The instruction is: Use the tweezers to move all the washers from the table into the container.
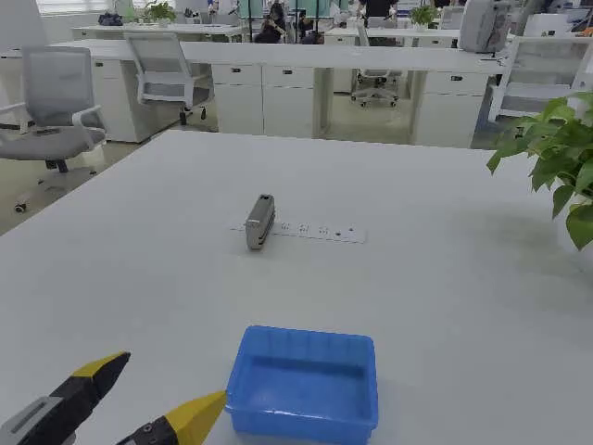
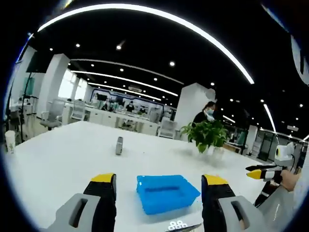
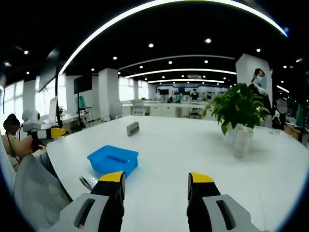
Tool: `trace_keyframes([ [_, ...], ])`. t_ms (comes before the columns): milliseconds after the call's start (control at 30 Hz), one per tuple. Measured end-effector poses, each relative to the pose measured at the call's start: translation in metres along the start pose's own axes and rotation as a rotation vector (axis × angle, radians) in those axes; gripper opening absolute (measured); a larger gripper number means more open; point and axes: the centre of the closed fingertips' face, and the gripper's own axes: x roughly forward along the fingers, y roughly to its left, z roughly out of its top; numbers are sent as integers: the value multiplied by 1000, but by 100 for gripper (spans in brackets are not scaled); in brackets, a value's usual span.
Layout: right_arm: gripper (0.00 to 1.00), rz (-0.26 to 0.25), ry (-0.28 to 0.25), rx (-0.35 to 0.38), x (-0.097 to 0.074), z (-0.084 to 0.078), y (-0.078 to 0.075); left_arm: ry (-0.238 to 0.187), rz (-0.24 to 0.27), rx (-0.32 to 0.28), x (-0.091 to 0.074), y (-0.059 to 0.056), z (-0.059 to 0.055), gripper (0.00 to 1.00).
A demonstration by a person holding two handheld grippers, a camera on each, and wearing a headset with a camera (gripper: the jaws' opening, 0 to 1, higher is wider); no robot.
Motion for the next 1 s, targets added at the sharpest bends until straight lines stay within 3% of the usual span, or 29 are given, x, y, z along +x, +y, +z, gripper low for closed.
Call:
trace_keyframes([
  [100, 45, 5, 13, -4, 2, -2, 1, 0, -6, -21, 0, -1, 0, 70],
  [200, 44, 3, 27, -10, 2, -4, 1, -32, -3, -42, -2, 1, 5, 70],
  [500, 43, 5, 31, -13, 2, -5, 2, -2, -2, -24, 0, 1, -1, 69],
  [700, 43, 4, 39, -18, 2, -6, 2, -17, 21, -28, -1, 5, 2, 69],
  [1000, 43, 22, 26, -14, 3, -3, 5, 1, 13, -26, 0, 3, -1, 69],
])
